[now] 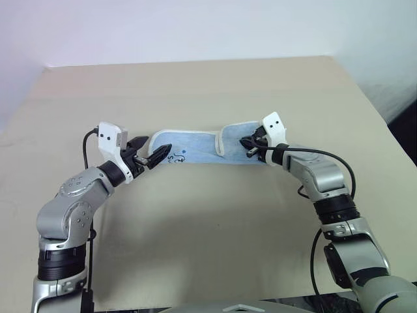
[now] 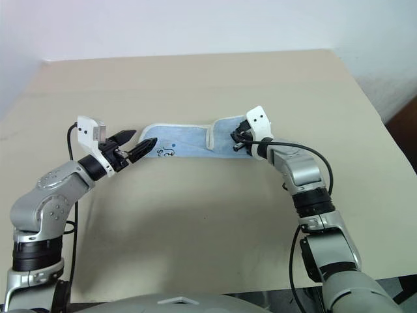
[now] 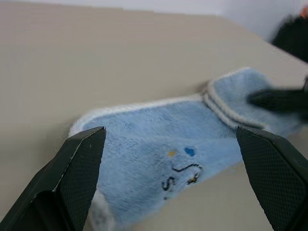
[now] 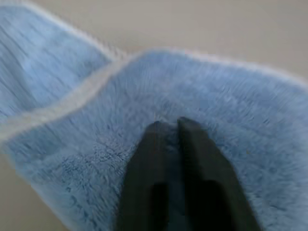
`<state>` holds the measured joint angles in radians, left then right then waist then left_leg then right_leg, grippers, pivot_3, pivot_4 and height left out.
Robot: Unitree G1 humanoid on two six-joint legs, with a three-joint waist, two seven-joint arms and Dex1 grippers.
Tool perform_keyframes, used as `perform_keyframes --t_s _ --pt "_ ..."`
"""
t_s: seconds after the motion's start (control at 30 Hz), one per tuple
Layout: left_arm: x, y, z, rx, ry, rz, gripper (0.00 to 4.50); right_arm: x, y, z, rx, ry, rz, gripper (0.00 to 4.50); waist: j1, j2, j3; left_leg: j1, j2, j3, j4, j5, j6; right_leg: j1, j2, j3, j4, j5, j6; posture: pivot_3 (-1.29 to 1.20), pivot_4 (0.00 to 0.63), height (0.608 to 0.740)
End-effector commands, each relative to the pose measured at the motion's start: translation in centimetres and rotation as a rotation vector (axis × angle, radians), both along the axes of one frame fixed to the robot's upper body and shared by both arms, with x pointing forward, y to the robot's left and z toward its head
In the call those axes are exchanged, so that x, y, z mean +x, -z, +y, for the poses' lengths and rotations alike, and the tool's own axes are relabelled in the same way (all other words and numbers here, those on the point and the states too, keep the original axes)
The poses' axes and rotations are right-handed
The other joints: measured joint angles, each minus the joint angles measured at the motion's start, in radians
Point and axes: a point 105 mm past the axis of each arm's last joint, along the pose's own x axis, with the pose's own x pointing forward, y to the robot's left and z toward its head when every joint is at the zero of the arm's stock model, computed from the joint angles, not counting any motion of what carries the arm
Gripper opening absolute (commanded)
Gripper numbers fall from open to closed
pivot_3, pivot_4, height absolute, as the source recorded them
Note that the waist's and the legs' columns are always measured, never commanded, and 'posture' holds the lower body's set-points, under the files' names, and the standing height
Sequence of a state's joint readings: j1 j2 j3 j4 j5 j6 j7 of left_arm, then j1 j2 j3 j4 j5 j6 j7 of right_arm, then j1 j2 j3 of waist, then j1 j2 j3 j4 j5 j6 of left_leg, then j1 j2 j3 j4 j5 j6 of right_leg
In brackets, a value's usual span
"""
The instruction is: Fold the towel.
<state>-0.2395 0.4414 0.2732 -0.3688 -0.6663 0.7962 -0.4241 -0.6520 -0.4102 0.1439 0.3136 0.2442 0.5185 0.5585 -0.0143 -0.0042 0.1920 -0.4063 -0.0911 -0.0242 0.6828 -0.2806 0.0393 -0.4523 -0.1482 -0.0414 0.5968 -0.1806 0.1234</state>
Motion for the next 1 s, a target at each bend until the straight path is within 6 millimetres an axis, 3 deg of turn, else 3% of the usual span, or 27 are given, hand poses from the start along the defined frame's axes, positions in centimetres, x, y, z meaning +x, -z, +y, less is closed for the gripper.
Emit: perform_keyframes --t_s 0.03,0.1,0.2,0.37,0.47,0.63,0.83,1.0 --pt "-1.2 -1.3 -0.2 -0.081 -0.061 0.015 4.50 0.1 2.1 -0.1 -0.105 -0.025 -0.005 0.01 0.001 -0.001 -0.001 0.000 0.000 0.000 0.000 0.000 0.000 0.000 0.000 0.000 0.000 0.000 0.000 0.00 0.150 0.728" --pt "-1.4 -1.2 -0.1 -0.103 -0.092 0.050 4.50 0.3 1.8 -0.2 -0.103 -0.018 -0.024 0.01 0.001 -0.002 -0.001 0.006 0.000 -0.001 0.000 -0.001 0.000 0.006 0.001 0.000 0.000 0.000 0.000 0.00 0.150 0.728" --pt "-1.4 -0.1 0.3 -0.173 -0.201 0.155 4.50 0.2 -1.8 0.2 -0.041 -0.067 -0.135 0.01 0.003 -0.002 -0.001 0.017 0.001 -0.002 -0.001 -0.005 0.002 0.017 0.001 -0.001 -0.001 0.000 0.000 0.00 0.150 0.728" --pt "-1.3 1.5 0.0 -0.294 -0.299 0.301 4.50 -0.6 -5.8 0.3 0.000 -0.148 -0.263 0.01 0.004 -0.002 -0.001 0.016 0.001 -0.002 0.000 -0.005 0.001 0.016 0.001 -0.001 -0.001 0.000 0.000 0.00 0.150 0.728" --pt "-1.0 2.5 -0.6 -0.464 -0.361 0.403 4.50 -1.3 -8.3 0.0 0.016 -0.190 -0.337 0.01 0.006 -0.002 -0.001 0.015 0.000 -0.002 -0.001 -0.005 0.001 0.016 0.001 -0.001 -0.001 0.000 0.000 0.00 0.150 0.728" --pt "-0.1 3.8 -1.2 -0.619 -0.422 0.546 4.50 -2.0 -9.8 -0.1 0.029 -0.222 -0.376 0.01 0.008 -0.003 0.000 0.015 0.000 -0.003 -0.001 -0.005 0.001 0.016 0.001 -0.001 -0.002 0.000 0.000 0.00 0.150 0.728" --pt "1.4 5.2 -2.2 -0.665 -0.450 0.666 4.50 -2.7 -10.1 -0.1 0.042 -0.220 -0.385 0.01 0.026 -0.004 0.000 0.015 0.000 -0.002 -0.001 -0.005 0.001 0.016 0.001 -0.001 -0.002 0.000 0.000 0.00 0.150 0.728" --pt "4.2 4.3 -2.8 -0.769 -0.419 0.656 4.50 -3.8 -9.5 -0.1 0.060 -0.215 -0.362 0.01 0.051 -0.004 -0.001 0.016 0.000 -0.003 0.000 -0.004 0.000 0.018 0.001 -0.002 -0.002 0.000 0.000 0.00 0.150 0.728"
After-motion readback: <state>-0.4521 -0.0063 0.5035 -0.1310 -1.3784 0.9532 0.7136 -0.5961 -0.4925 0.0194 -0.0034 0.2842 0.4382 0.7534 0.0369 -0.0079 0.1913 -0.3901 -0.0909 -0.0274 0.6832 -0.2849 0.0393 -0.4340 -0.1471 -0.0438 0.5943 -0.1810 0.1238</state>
